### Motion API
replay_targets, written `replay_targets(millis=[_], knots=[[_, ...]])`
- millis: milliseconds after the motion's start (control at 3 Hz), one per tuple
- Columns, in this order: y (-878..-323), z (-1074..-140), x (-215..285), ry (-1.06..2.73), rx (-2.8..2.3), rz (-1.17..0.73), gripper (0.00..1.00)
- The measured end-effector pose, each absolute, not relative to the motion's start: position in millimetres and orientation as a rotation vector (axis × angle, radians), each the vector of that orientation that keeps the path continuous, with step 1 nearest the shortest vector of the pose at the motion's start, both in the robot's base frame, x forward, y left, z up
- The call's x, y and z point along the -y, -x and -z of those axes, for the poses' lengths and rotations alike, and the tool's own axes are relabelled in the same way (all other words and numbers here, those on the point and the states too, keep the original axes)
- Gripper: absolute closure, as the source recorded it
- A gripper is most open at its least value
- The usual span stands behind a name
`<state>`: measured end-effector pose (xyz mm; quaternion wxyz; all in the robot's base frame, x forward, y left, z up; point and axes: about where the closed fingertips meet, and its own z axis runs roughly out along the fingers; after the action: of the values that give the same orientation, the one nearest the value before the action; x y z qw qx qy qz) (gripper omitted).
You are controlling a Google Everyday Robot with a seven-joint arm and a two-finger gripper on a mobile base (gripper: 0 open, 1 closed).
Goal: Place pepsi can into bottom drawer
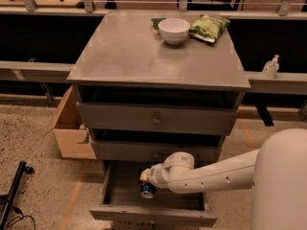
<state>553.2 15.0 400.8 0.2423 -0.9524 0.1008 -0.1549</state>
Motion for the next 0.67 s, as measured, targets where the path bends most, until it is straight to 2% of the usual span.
replay_targets(millis=[667], knots=[[-576,-314,-32,2.532,-0.260,0.397,1.00]])
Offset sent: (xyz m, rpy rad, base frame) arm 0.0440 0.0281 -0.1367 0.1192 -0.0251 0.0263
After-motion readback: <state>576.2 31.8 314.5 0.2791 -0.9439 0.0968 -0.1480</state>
